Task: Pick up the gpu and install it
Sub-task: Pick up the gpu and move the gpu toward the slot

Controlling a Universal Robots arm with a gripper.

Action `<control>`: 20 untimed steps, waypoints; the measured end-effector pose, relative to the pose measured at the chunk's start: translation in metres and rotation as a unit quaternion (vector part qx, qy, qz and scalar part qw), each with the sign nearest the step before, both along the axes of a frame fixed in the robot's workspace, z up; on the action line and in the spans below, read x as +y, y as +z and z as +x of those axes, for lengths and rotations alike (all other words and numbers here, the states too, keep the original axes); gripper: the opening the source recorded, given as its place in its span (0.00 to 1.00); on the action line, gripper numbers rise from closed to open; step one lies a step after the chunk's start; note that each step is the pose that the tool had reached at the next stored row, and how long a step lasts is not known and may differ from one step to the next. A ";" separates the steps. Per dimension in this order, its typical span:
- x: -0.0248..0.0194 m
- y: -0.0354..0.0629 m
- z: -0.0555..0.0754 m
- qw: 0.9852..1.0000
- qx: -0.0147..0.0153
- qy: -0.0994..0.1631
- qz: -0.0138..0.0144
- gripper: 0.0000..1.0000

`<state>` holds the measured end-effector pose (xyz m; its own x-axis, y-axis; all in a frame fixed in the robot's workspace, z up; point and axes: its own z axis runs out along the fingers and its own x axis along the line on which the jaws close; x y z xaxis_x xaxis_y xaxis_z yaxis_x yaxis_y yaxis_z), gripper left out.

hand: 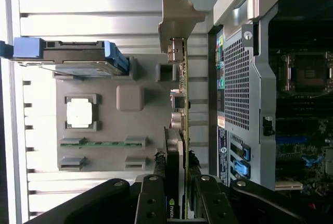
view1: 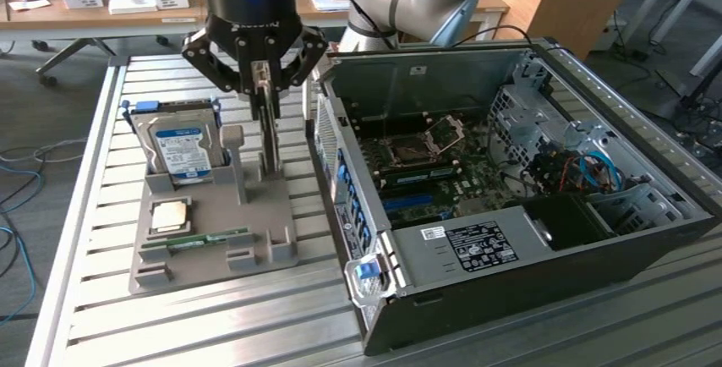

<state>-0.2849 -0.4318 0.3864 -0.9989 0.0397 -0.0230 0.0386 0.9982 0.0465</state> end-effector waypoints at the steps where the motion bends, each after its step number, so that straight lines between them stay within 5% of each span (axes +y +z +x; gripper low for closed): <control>1: 0.0000 0.0020 0.000 1.000 0.000 0.000 0.000 0.27; 12: 0.0000 0.0219 0.000 1.000 0.000 0.000 0.000 0.27; 20: 0.0000 0.0223 0.000 1.000 0.000 0.000 0.000 0.27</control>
<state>-0.2846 -0.4318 0.4087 -0.9990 0.0396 -0.0229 0.0385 0.9982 0.0464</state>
